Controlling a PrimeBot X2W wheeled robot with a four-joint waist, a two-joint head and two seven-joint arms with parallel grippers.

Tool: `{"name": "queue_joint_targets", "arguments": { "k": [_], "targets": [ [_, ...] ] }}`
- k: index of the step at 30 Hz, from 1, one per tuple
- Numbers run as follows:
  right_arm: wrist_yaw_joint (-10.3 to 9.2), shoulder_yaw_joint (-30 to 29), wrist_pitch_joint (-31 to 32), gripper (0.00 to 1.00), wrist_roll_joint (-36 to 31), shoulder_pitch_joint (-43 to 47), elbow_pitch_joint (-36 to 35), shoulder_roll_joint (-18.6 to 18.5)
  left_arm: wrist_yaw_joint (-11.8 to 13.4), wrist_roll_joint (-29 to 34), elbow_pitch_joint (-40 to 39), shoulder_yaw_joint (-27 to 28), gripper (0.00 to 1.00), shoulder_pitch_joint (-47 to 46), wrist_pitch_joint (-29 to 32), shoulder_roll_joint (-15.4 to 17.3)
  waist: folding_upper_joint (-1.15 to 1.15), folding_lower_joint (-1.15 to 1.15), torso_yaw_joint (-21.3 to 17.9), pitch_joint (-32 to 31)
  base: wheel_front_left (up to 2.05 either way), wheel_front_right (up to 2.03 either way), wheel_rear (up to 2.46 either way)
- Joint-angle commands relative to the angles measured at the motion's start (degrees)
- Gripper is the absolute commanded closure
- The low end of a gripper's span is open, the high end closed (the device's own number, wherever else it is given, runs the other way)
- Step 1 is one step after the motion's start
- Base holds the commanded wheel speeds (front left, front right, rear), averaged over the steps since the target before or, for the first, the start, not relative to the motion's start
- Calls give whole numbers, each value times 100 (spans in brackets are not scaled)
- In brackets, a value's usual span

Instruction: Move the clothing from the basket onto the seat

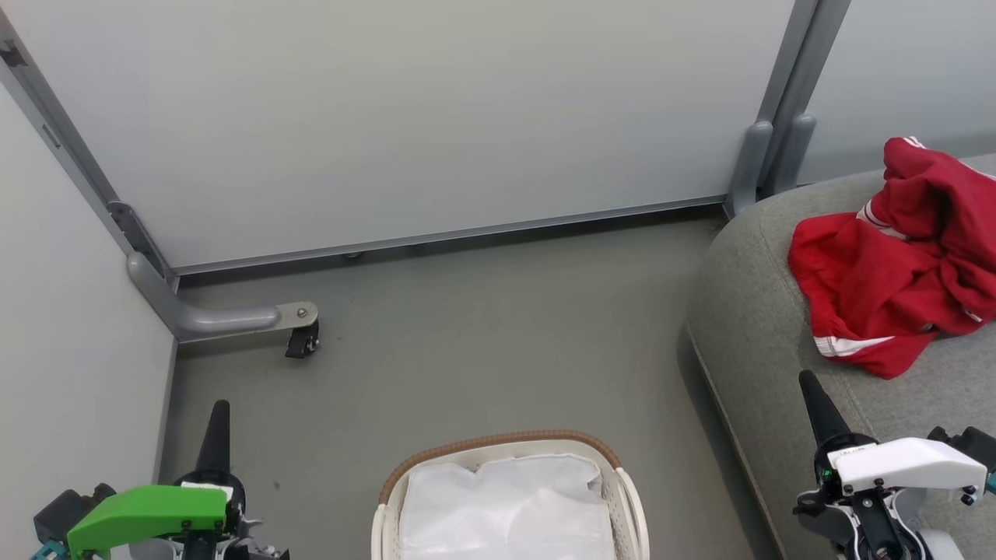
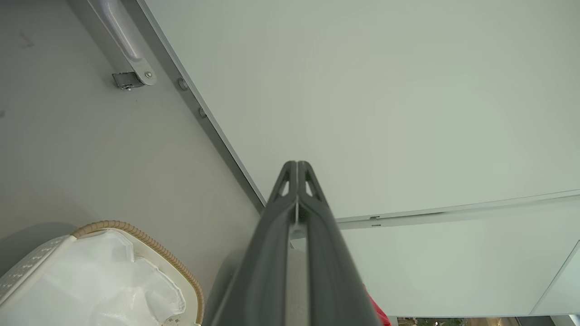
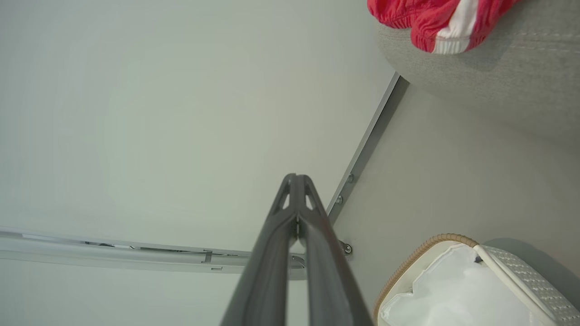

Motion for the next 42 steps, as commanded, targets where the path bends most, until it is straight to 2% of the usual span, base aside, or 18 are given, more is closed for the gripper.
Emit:
{"name": "queue_joint_targets", "arguments": {
  "k": [1,26,42],
  "targets": [
    [-2,-28,43,100,141,-103,-80,-35,-28,-142,-49,41,100,-154,39,24,0,0,-4,4,0,0,0],
    [-2,-156,353,100,1276,-113,-245,-44,-90,-1183,-102,180,100,-336,343,27,0,0,-69,71,0,0,0],
    [-2,-206,463,100,1712,-104,-306,-47,-114,-1578,-111,227,100,-383,468,28,0,0,-100,103,0,0,0]
  ]
}}
